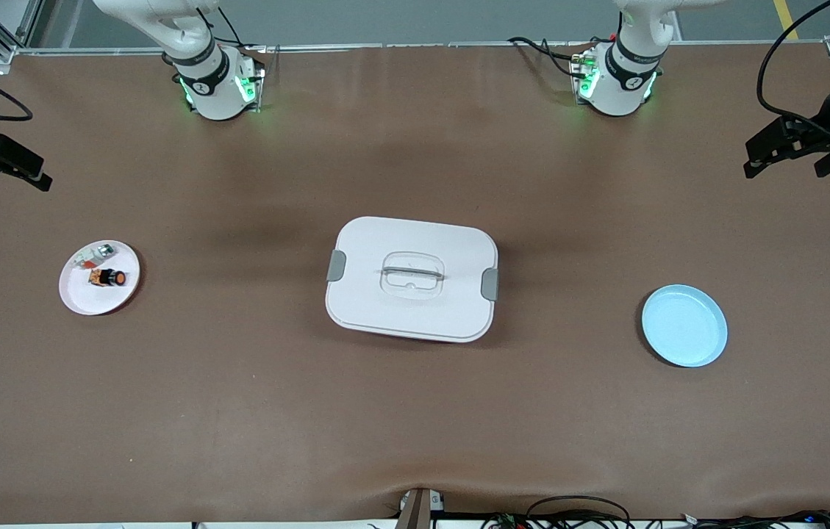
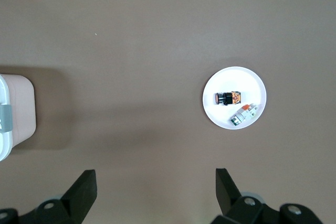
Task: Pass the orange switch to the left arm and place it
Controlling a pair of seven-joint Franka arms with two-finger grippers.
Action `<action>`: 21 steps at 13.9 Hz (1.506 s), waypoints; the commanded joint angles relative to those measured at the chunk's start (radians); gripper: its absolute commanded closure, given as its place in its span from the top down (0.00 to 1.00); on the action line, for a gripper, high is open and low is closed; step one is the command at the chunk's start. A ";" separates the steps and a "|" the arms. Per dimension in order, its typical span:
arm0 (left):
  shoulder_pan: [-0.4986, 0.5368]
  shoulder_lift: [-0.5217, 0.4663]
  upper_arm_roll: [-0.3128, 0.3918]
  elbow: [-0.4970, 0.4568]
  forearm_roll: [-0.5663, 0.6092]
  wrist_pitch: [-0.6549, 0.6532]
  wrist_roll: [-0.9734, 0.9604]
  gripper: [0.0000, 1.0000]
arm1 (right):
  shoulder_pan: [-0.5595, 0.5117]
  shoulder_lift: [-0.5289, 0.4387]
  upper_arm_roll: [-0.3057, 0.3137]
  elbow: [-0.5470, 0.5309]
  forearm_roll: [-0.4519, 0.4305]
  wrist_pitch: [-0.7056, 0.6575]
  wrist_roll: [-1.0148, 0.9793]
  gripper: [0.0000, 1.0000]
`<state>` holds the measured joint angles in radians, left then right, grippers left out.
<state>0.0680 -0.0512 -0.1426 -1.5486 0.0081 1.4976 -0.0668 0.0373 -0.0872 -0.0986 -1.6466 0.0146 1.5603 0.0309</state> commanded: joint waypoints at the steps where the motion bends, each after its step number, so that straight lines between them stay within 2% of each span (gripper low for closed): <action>1: 0.001 0.005 -0.006 0.022 0.016 -0.022 -0.002 1.00 | 0.012 -0.025 -0.003 -0.021 -0.005 0.010 0.012 1.00; 10: 0.007 0.020 0.000 0.036 0.006 -0.020 0.004 1.00 | 0.013 -0.017 -0.001 0.004 0.021 0.009 0.007 1.00; 12: 0.004 0.024 0.000 0.031 0.004 -0.020 0.002 1.00 | 0.010 0.003 -0.003 0.053 0.021 0.001 0.007 1.00; 17: 0.006 0.027 0.000 0.022 0.004 -0.010 0.002 1.00 | 0.003 0.124 -0.004 0.057 0.004 0.006 0.001 1.00; 21: 0.004 0.030 0.000 0.009 0.006 0.009 0.002 1.00 | 0.000 0.153 -0.006 0.059 -0.021 0.033 0.001 1.00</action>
<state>0.0703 -0.0250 -0.1404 -1.5439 0.0081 1.5001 -0.0668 0.0398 0.0535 -0.1045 -1.6136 0.0152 1.6005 0.0325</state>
